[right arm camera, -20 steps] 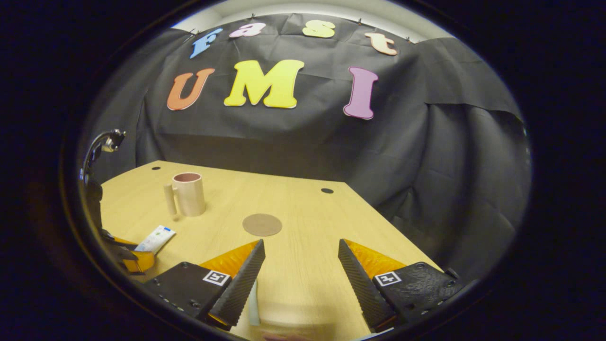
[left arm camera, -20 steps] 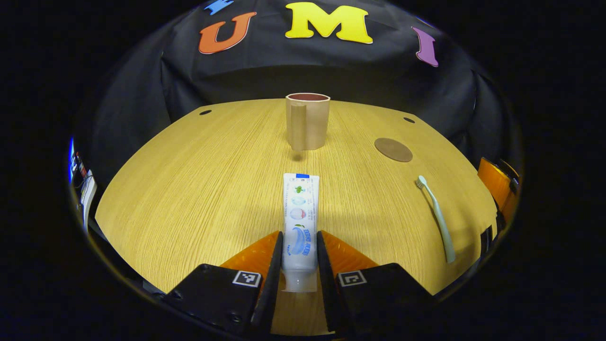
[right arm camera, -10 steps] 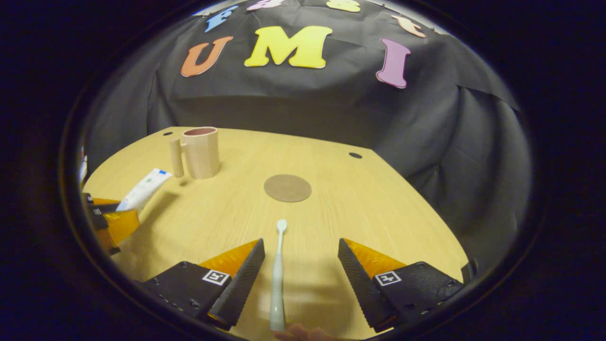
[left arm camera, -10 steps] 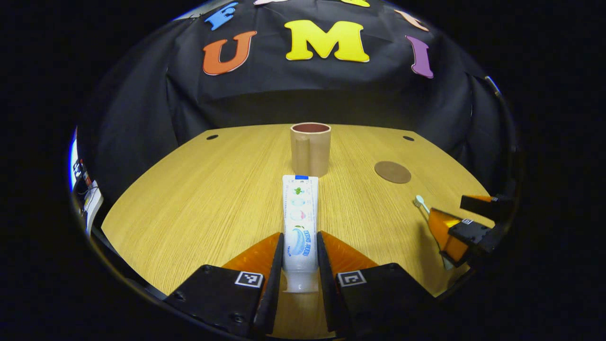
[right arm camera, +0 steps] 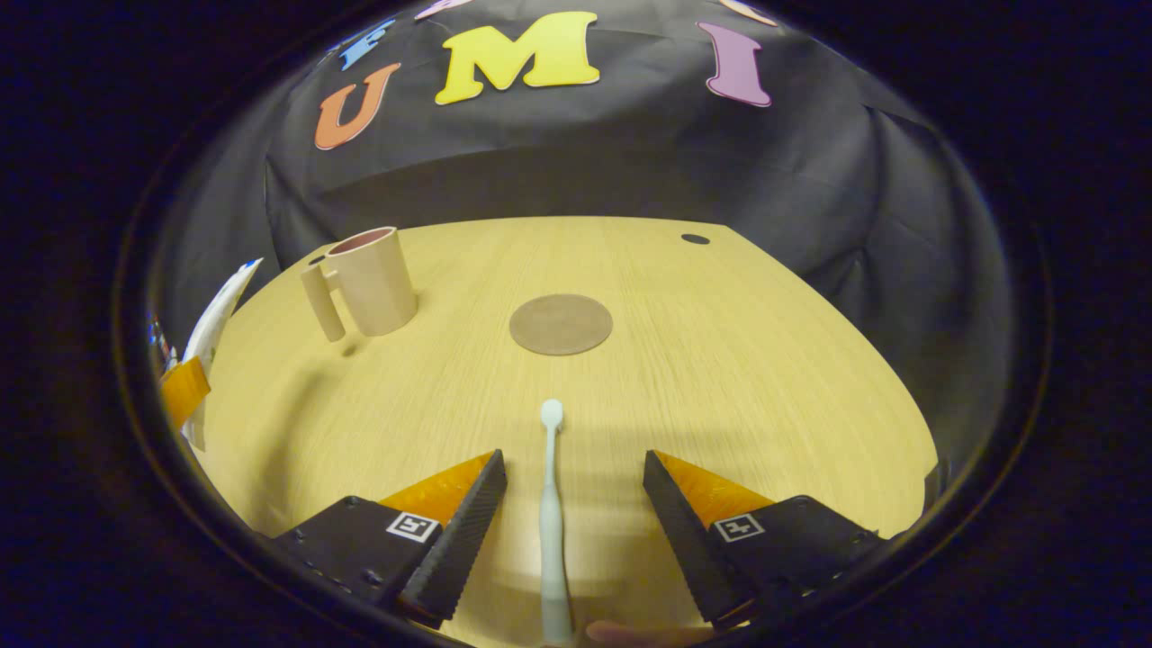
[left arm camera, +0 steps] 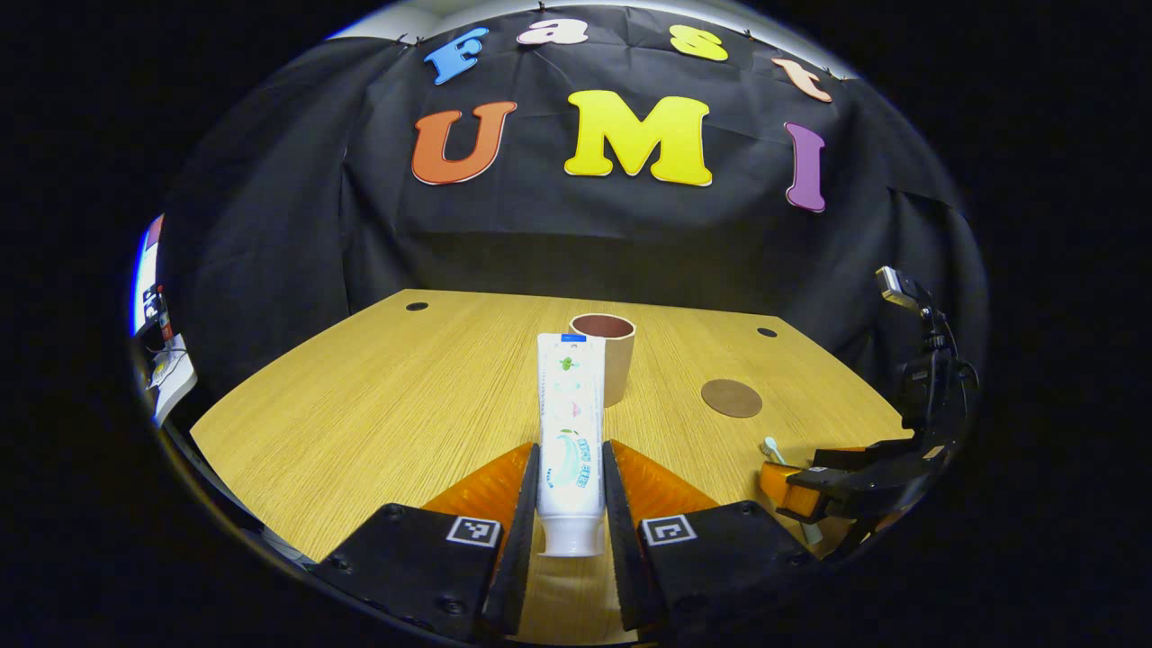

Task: Put the toothbrush and toothpaste on the desktop into the cup, then pick up the cup and place it on the coaster on the desktop.

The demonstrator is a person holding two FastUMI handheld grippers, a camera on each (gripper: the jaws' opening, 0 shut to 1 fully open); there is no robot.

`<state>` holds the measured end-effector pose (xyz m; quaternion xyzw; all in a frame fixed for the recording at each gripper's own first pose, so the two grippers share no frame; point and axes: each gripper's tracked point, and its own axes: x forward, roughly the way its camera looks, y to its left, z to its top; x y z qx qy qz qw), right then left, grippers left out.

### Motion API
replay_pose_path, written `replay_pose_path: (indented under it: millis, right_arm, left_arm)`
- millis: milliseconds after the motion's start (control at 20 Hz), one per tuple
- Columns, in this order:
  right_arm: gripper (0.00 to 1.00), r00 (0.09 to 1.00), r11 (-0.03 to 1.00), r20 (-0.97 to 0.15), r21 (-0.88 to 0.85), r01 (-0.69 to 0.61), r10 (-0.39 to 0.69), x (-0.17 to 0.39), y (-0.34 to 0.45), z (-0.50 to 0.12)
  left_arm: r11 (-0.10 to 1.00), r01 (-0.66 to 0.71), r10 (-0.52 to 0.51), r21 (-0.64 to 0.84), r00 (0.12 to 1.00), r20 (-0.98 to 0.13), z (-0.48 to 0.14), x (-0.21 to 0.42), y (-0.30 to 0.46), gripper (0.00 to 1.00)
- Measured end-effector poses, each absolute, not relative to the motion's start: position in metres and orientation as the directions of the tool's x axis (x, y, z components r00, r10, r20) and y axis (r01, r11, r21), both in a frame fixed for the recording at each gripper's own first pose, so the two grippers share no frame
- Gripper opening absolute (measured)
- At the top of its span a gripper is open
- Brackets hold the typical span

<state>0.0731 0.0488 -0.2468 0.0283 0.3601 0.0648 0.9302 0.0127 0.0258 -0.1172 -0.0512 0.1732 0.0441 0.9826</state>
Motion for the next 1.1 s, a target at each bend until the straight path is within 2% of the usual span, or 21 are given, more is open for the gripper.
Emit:
replay_pose_path:
  millis: [250,350,450,500,550,600,700,750,800,850,900,950,1100]
  right_arm:
    - [0.93,0.73,0.983,-0.659,0.125,-0.133,0.182,0.072,0.053,-0.248]
    - [0.79,0.726,0.979,-0.656,0.126,-0.162,0.205,0.07,0.06,-0.248]
    - [0.6,0.722,0.97,-0.648,0.147,-0.193,0.241,0.068,0.067,-0.248]
    - [0.43,0.725,0.966,-0.639,0.161,-0.201,0.257,0.069,0.069,-0.249]
    - [0.29,0.726,0.962,-0.631,0.184,-0.202,0.273,0.07,0.069,-0.249]
    - [0.06,0.724,0.959,-0.628,0.2,-0.202,0.284,0.07,0.069,-0.249]
    - [0.06,0.728,0.956,-0.621,0.215,-0.199,0.291,0.071,0.069,-0.25]
    - [0.01,0.733,0.955,-0.613,0.22,-0.2,0.295,0.071,0.07,-0.251]
    - [0.01,0.735,0.954,-0.61,0.223,-0.199,0.295,0.071,0.069,-0.25]
    - [0.0,0.738,0.953,-0.606,0.229,-0.196,0.298,0.071,0.068,-0.248]
    - [0.0,0.741,0.952,-0.599,0.233,-0.2,0.303,0.069,0.069,-0.247]
    - [0.0,0.754,0.95,-0.581,0.235,-0.205,0.306,0.068,0.07,-0.241]
    - [0.0,0.838,0.953,-0.46,0.21,-0.218,0.294,0.066,0.063,-0.203]
  left_arm:
    - [0.992,-0.097,0.061,-0.086,0.933,-0.354,-0.122,0.015,0.023,0.43]
    - [0.991,-0.1,0.064,-0.084,0.933,-0.355,-0.124,0.016,0.024,0.43]
    - [0.991,-0.104,0.069,-0.082,0.932,-0.355,-0.125,0.017,0.026,0.43]
    - [0.991,-0.107,0.072,-0.08,0.932,-0.355,-0.125,0.017,0.026,0.43]
    - [0.99,-0.116,0.082,-0.074,0.931,-0.355,-0.126,0.017,0.029,0.43]
    - [0.99,-0.125,0.094,-0.066,0.93,-0.354,-0.127,0.019,0.033,0.43]
    - [0.989,-0.133,0.101,-0.066,0.929,-0.356,-0.128,0.02,0.036,0.43]
    - [0.989,-0.134,0.101,-0.069,0.928,-0.358,-0.129,0.02,0.036,0.47]
    - [0.989,-0.133,0.099,-0.07,0.928,-0.359,-0.129,0.02,0.036,0.43]
    - [0.989,-0.131,0.097,-0.072,0.929,-0.357,-0.128,0.02,0.036,0.43]
    - [0.989,-0.129,0.094,-0.076,0.931,-0.353,-0.128,0.021,0.035,0.47]
    - [0.989,-0.127,0.092,-0.077,0.932,-0.351,-0.128,0.021,0.035,0.43]
    - [0.989,-0.123,0.085,-0.085,0.931,-0.355,-0.129,0.022,0.034,0.43]
